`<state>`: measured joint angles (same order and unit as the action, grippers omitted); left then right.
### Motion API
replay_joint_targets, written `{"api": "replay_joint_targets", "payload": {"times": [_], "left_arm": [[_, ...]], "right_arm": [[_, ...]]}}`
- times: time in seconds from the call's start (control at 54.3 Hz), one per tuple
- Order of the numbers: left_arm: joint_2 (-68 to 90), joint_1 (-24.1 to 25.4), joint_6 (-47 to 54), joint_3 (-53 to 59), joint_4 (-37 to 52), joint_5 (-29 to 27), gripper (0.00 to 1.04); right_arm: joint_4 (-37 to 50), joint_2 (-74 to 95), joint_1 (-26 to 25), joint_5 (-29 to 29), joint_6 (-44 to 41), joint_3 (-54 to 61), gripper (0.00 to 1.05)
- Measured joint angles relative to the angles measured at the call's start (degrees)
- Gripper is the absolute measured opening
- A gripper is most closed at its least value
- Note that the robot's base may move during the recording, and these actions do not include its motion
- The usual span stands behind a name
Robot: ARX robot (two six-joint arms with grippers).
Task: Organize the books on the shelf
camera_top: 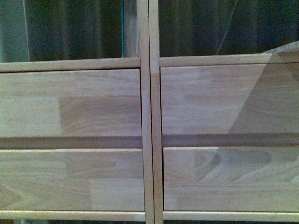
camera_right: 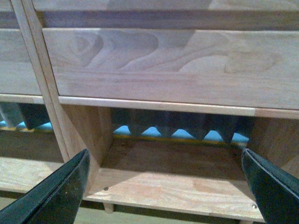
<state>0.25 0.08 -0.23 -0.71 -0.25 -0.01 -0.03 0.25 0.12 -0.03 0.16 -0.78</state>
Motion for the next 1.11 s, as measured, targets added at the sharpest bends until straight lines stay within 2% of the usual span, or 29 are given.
{"api": "replay_joint_targets", "payload": {"times": [0.792,0.811,0.848,0.885,0.977,1.05,1.106], "left_arm": [[0.0,0.0,0.0,0.0,0.0,0.0,0.97],[0.0,0.0,0.0,0.0,0.0,0.0,0.97],[0.0,0.0,0.0,0.0,0.0,0.0,0.97],[0.0,0.0,0.0,0.0,0.0,0.0,0.97],[0.0,0.0,0.0,0.0,0.0,0.0,0.97],[0.0,0.0,0.0,0.0,0.0,0.0,0.97],[0.0,0.0,0.0,0.0,0.0,0.0,0.97]], "right_arm": [[0.0,0.0,0.0,0.0,0.0,0.0,0.98],[0.2,0.3,0.3,1.6,0.2,0.0,0.98],[2.0,2.5,2.8,10.6,1.9,-0.1,0.98],[4.3,7.0,7.7,25.5,6.4,-0.9,0.98],[4.8,15.2,13.4,49.0,13.4,-1.8,0.98],[4.0,19.4,13.4,62.0,17.8,-2.1,0.98],[2.5,21.4,12.4,63.8,21.9,-3.2,0.98]]}}
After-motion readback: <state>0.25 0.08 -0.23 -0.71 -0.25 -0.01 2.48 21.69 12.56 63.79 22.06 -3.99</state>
